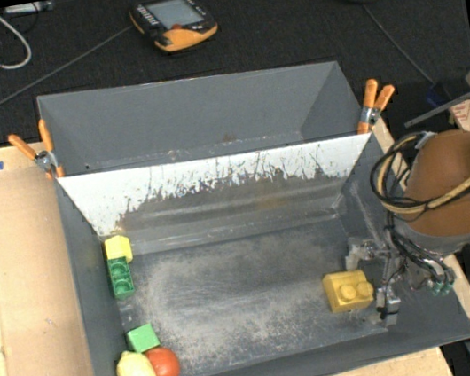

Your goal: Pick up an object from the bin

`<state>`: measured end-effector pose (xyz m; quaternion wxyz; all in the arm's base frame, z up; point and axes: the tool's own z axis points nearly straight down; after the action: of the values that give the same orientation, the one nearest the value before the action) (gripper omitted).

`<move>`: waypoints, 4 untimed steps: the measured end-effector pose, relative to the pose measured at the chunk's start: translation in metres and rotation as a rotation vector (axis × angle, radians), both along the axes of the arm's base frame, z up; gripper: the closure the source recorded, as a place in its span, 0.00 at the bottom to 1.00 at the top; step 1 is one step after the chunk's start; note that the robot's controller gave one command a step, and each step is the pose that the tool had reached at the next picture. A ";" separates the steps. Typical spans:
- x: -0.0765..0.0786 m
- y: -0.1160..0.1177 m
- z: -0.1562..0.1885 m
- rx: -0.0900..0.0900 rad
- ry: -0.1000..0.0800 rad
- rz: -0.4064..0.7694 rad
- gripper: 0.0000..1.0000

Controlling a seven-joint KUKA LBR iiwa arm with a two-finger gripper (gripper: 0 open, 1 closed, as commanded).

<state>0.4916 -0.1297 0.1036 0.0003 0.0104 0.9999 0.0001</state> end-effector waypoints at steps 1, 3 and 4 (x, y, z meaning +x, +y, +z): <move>-0.012 0.018 -0.004 0.003 0.008 -0.032 0.00; 0.001 0.015 -0.034 0.002 0.005 -0.071 1.00; 0.001 0.016 -0.034 0.002 0.005 -0.070 1.00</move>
Offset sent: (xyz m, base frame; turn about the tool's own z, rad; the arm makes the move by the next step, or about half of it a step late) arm -0.0058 0.0152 -0.0336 0.0829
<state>0.4922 -0.1142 0.0692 -0.0021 0.0456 0.9990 0.0013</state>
